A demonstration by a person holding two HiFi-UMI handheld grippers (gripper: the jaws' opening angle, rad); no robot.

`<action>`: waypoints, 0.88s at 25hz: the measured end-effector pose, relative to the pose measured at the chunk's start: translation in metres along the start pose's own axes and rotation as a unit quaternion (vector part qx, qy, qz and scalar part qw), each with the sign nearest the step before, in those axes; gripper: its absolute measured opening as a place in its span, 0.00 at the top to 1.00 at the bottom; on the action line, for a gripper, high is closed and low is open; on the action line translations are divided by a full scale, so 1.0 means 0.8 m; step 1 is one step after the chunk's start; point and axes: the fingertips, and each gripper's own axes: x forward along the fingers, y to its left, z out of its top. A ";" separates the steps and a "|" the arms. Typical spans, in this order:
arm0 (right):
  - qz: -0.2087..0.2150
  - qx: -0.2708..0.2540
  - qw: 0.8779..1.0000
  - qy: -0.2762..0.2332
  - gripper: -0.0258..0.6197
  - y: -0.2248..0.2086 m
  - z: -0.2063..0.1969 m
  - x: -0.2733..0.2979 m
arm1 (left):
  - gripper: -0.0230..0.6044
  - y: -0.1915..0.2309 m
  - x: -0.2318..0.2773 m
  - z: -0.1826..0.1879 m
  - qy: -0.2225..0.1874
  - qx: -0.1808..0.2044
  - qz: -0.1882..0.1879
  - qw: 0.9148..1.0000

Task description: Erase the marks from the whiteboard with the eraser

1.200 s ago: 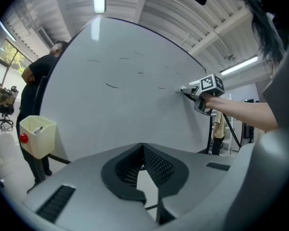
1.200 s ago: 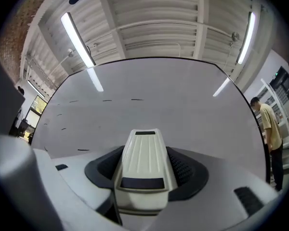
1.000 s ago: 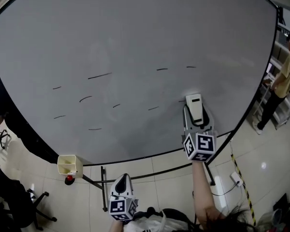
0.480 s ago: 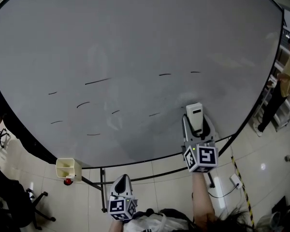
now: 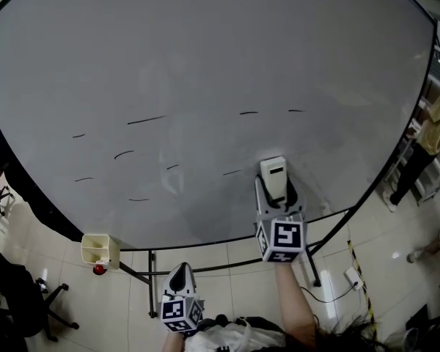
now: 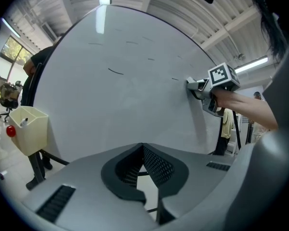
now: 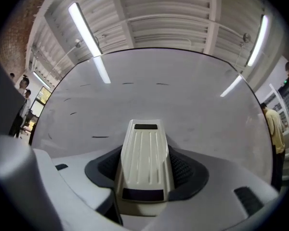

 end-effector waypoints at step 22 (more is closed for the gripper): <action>-0.059 0.091 0.994 0.015 0.53 -0.073 -0.001 -0.001 | 0.99 0.033 -0.033 -0.001 -0.004 -0.012 0.037 0.999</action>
